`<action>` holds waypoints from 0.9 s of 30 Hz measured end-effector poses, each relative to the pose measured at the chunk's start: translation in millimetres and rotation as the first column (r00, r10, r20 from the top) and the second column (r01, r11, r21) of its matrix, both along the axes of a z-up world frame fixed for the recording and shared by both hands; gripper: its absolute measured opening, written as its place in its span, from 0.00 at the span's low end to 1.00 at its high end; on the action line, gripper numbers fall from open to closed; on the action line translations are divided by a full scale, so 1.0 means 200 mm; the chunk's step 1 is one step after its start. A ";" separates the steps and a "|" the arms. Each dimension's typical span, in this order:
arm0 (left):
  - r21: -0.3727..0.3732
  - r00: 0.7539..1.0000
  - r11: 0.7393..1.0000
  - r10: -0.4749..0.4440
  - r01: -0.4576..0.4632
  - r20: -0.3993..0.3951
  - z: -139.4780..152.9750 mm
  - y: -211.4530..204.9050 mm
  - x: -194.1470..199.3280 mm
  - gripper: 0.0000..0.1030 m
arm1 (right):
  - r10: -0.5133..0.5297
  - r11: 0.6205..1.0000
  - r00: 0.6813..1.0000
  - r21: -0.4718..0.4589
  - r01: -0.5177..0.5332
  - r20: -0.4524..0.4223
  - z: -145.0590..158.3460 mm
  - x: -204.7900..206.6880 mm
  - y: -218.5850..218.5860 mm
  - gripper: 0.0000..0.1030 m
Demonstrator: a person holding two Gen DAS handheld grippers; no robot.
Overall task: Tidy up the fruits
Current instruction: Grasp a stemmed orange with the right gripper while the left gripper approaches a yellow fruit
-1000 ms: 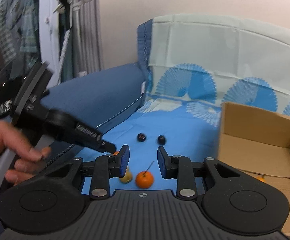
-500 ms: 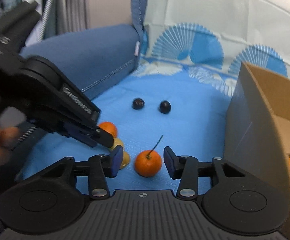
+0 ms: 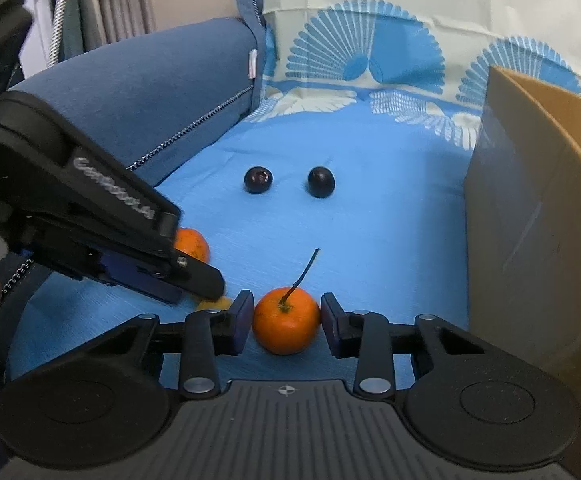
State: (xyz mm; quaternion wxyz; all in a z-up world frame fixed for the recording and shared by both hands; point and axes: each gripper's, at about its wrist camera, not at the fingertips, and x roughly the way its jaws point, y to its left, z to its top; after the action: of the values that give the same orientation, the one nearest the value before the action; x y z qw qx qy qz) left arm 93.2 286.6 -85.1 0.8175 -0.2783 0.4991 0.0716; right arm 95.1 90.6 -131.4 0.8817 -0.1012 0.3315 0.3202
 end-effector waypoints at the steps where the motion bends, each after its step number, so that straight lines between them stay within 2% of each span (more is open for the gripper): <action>1: -0.004 1.000 1.000 0.005 -0.005 0.001 0.00 0.00 0.00 0.34 | 0.004 1.000 1.000 -0.001 -0.004 0.003 0.00 -0.01 0.00 0.36; 7: -0.047 0.999 0.998 0.052 -0.052 0.006 -0.01 0.05 -0.02 0.35 | 0.031 0.999 1.000 -0.039 -0.031 -0.003 0.06 -0.09 -0.02 0.36; 12: -0.043 0.999 0.998 0.051 -0.051 0.009 -0.02 0.03 0.00 0.36 | 0.073 0.993 0.997 -0.097 -0.073 -0.011 0.10 -0.19 -0.03 0.36; 20: 0.001 0.998 0.998 0.060 -0.060 0.000 -0.04 -0.03 0.04 0.36 | 0.075 0.984 0.990 -0.153 -0.093 -0.120 0.09 -0.26 -0.08 0.37; 22: 0.006 0.998 0.998 0.055 -0.055 0.002 -0.04 -0.03 0.04 0.35 | 0.076 0.983 0.989 -0.159 -0.096 -0.125 0.10 -0.27 -0.09 0.37; 24: -0.004 0.998 0.998 0.061 -0.061 0.004 -0.04 -0.02 0.03 0.26 | 0.074 0.983 0.989 -0.160 -0.094 -0.127 0.10 -0.28 -0.09 0.37; 27: -0.015 0.997 0.997 0.071 -0.071 0.016 -0.03 0.00 0.02 0.26 | 0.071 0.982 0.989 -0.163 -0.092 -0.130 0.10 -0.29 -0.10 0.37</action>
State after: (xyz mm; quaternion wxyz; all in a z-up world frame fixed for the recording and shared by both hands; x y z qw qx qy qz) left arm 96.3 285.7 -90.2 0.8165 -0.3021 0.4827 0.0946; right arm 36.4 70.4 -110.7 0.8338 -0.1690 0.4069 0.3326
